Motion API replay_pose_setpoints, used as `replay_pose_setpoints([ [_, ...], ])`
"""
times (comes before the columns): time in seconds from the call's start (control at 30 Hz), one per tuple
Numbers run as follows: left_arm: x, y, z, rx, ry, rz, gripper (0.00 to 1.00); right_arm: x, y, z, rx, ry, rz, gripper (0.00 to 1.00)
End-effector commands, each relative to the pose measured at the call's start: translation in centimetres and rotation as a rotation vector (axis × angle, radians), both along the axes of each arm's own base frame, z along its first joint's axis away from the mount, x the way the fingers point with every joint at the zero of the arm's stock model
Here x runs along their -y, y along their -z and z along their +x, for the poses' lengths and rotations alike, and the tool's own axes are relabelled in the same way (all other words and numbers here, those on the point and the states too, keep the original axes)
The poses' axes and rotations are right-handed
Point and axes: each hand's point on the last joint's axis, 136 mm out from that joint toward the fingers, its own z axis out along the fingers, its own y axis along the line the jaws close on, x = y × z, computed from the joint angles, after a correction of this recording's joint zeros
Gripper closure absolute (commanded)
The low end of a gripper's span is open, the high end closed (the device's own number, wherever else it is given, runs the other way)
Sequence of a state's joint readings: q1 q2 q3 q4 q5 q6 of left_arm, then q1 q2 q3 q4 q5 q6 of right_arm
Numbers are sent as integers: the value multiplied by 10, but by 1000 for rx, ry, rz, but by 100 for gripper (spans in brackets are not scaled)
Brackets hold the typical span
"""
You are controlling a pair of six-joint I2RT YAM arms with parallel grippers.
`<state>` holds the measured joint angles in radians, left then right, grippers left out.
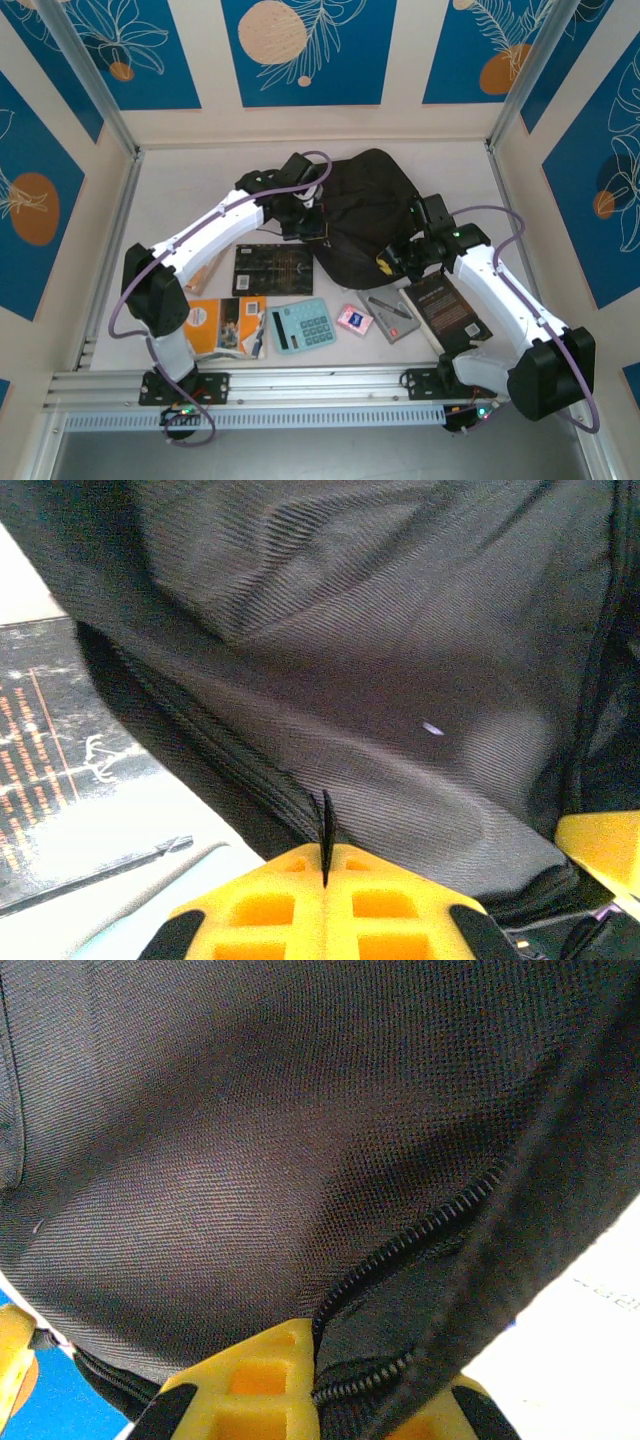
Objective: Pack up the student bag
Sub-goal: Unzip the student bag at the center of the table.
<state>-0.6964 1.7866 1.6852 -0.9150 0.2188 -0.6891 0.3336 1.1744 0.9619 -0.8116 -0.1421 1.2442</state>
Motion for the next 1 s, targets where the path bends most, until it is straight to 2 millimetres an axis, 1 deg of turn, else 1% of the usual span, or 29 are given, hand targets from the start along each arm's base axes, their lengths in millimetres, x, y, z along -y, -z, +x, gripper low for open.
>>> replay_pose_setpoints([
  [0.0, -31, -6, 13, 39, -54, 35, 100, 11, 8, -16, -29, -33, -56, 100],
  [0.17, -50, 0, 30, 41, -105, 47, 100, 12, 5, -14, -3, -66, -69, 100],
  [0.33, -75, 5, 51, 59, -176, 74, 100, 15, 3, -13, 39, -116, -113, 100],
  [0.47, -83, 1, 61, 69, -213, 55, 100, 13, 1, -8, 91, -176, -131, 100],
  [0.57, -83, -9, 66, 94, -212, 45, 100, 0, -4, 3, 150, -222, -84, 100],
  [0.63, -84, -16, 68, 111, -213, 47, 100, -7, -10, 14, 189, -242, -69, 100],
  [0.67, -87, -20, 68, 123, -217, 50, 100, -9, -14, 23, 211, -254, -77, 100],
  [0.8, -100, -38, 67, 168, -240, 56, 100, -22, -34, 48, 285, -333, -100, 100],
  [0.9, -111, -54, 61, 211, -256, 70, 100, -31, -47, 56, 362, -399, -124, 100],
  [0.97, -118, -61, 54, 229, -274, 73, 100, -38, -54, 57, 411, -425, -110, 100],
])
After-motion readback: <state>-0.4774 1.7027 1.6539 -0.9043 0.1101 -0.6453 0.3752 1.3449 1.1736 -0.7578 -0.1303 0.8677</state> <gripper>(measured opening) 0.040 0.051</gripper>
